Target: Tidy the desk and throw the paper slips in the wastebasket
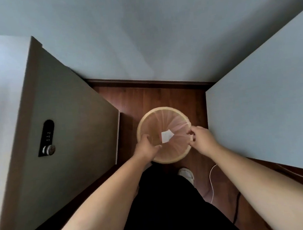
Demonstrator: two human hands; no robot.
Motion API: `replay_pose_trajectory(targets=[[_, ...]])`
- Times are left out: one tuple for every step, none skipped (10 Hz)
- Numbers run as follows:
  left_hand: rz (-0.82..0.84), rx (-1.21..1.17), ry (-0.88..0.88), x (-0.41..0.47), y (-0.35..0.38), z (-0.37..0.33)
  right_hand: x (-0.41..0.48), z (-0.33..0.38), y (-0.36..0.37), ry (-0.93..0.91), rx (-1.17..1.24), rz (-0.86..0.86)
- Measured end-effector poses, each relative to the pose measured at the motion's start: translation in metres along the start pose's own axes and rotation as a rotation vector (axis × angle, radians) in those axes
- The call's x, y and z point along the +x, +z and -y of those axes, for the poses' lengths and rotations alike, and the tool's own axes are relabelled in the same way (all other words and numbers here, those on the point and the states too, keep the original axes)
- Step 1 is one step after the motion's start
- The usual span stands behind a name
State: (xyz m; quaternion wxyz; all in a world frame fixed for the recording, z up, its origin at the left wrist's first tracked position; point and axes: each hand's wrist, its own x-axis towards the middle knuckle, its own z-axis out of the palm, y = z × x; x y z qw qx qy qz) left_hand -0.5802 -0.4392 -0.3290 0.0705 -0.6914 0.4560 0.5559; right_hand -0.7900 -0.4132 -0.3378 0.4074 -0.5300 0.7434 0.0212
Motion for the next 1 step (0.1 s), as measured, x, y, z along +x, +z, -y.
replay_pose_trajectory(targets=[[-0.051,0.111,0.057,-0.0245,-0.0183,-0.0034,-0.0136,0.0112,-0.0143,-0.030,-0.020,-0.011]])
